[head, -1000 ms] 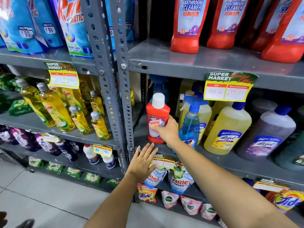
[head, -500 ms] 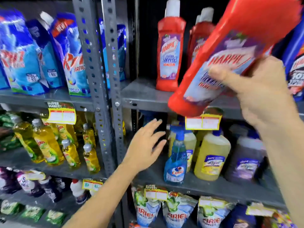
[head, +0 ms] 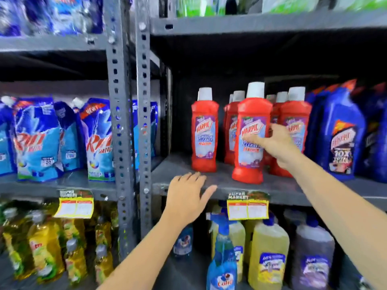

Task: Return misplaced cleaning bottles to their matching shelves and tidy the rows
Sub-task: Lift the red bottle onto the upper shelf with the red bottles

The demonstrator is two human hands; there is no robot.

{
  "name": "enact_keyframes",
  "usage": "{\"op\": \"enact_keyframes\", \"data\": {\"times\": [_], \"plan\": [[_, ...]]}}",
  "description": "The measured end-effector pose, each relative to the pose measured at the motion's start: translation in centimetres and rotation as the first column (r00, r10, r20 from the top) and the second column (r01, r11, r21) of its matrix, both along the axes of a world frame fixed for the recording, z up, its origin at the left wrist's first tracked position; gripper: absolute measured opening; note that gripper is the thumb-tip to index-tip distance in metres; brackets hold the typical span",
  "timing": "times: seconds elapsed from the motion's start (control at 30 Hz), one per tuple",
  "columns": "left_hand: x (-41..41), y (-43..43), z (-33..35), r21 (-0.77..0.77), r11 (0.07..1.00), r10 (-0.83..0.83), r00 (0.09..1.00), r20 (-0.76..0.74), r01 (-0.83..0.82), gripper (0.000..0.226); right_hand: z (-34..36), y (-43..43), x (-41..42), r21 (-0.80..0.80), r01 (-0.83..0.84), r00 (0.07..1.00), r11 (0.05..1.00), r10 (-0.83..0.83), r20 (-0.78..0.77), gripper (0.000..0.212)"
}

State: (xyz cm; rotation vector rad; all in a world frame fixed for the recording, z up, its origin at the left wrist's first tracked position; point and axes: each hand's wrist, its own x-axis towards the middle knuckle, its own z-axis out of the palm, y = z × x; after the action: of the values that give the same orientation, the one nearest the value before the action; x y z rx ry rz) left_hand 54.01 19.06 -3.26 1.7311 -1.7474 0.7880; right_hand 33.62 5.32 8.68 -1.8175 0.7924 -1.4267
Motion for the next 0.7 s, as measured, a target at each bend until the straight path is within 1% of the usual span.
{"op": "enact_keyframes", "data": {"times": [0.07, 0.17, 0.2, 0.3, 0.37, 0.53, 0.63, 0.7], "plan": [[0.0, -0.3, 0.3, 0.001, 1.0, 0.024, 1.0, -0.001, -0.024, 0.053, 0.0, -0.2, 0.0, -0.022, 0.006, 1.0, 1.0, -0.007, -0.02, 0.04], [0.0, -0.3, 0.1, 0.036, 0.998, 0.046, 0.999, -0.022, -0.045, 0.057, -0.8, -0.1, -0.3, -0.009, -0.033, 0.998, 0.999, 0.032, -0.058, 0.041], [0.1, -0.3, 0.0, 0.037, 0.998, 0.047, 0.999, -0.027, -0.046, 0.058, -1.5, -0.2, -0.6, 0.008, -0.039, 0.995, 0.999, 0.039, -0.092, 0.046], [0.1, -0.4, -0.1, 0.028, 0.998, 0.05, 0.998, -0.024, -0.049, 0.063, -4.0, -0.5, -1.7, 0.07, -0.037, 0.968, 0.997, 0.053, -0.246, 0.074], [0.0, -0.4, -0.2, 0.027, 0.998, 0.05, 0.998, -0.024, -0.049, 0.065, -5.5, -0.6, -2.0, 0.047, -0.003, 0.945, 0.999, 0.018, -0.328, 0.084], [0.0, -0.6, -0.3, 0.017, 0.998, 0.058, 0.998, -0.035, -0.057, 0.062, -5.9, -2.3, -1.2, -0.046, 0.017, 0.915, 0.999, -0.034, -0.402, 0.091], [0.1, -0.6, -0.5, 0.024, 0.998, 0.057, 0.998, -0.038, -0.056, 0.062, -5.8, -3.5, -0.5, -0.042, 0.056, 0.895, 0.998, -0.069, -0.44, 0.09], [0.2, -0.6, -0.5, 0.018, 0.998, 0.055, 0.998, -0.038, -0.054, 0.062, -5.9, -4.1, 0.0, -0.026, 0.062, 0.9, 0.998, -0.067, -0.431, 0.087]]}}
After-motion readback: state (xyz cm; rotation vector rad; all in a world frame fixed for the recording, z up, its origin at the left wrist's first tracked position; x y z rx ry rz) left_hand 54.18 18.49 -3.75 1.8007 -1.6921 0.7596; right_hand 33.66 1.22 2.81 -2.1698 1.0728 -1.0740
